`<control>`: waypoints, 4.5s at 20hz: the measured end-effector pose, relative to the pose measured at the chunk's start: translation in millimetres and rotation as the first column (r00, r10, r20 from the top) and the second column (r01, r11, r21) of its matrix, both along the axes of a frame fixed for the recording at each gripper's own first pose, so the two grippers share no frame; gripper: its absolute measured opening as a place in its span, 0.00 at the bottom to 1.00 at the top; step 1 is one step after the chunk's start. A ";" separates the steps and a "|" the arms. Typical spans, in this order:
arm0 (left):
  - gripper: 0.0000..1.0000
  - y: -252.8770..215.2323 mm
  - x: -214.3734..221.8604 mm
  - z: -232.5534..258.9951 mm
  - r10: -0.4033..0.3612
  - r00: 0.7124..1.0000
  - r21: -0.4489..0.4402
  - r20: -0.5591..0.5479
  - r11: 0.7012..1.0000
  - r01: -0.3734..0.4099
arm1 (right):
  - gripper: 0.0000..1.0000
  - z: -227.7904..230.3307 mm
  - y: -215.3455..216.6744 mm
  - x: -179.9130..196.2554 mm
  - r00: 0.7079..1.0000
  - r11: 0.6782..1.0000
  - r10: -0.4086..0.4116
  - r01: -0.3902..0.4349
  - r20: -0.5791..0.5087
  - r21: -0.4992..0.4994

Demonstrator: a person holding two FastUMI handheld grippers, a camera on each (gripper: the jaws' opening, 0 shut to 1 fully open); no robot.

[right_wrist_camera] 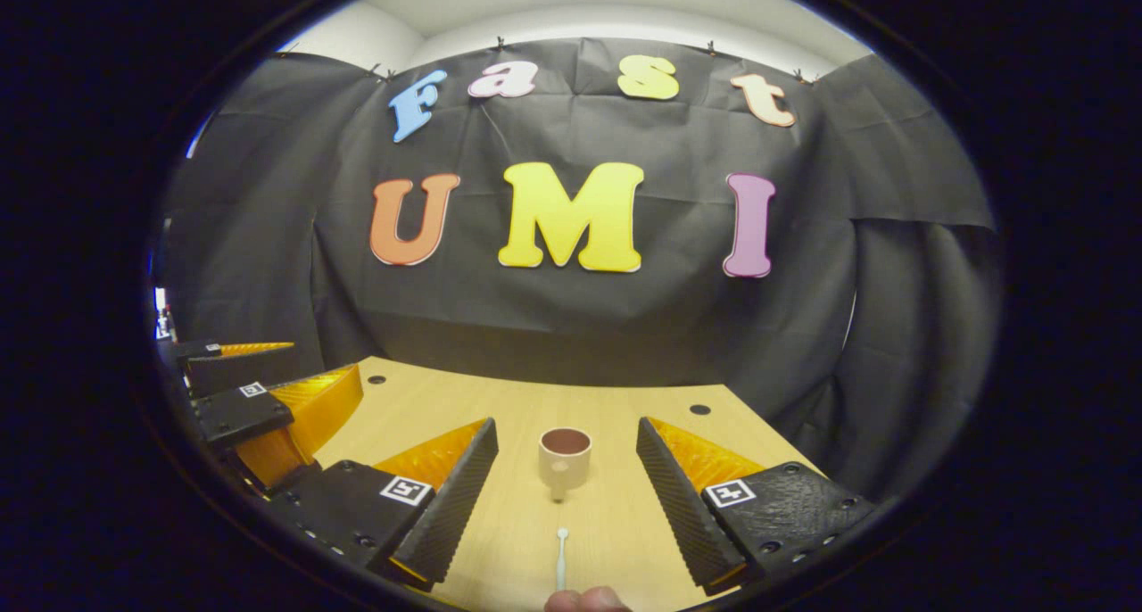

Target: Put the toothbrush and toothpaste on the desktop into the cup, then pick up the cup and place it on the coaster on the desktop.

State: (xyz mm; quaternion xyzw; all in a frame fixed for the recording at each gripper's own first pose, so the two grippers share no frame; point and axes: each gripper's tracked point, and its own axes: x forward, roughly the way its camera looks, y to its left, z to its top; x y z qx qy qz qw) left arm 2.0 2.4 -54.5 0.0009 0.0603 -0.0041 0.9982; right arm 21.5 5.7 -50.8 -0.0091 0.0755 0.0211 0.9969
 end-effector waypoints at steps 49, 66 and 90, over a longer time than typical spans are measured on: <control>0.99 14.0 -47.6 -203.2 -0.009 0.870 -0.002 -0.493 1.000 0.010 | 0.01 -253.3 -1.6 33.5 0.806 0.996 -0.034 -0.021 -0.591 -0.085; 0.92 15.2 -55.8 -262.6 -0.017 0.805 0.031 -0.593 0.999 0.044 | 0.01 -226.9 0.3 32.1 0.828 0.999 -0.011 -0.016 -0.560 -0.044; 0.36 22.8 -51.0 -260.6 -0.022 0.842 0.005 -0.540 1.000 0.029 | 0.00 -209.9 -15.3 27.8 0.849 1.000 -0.002 -0.001 -0.529 -0.005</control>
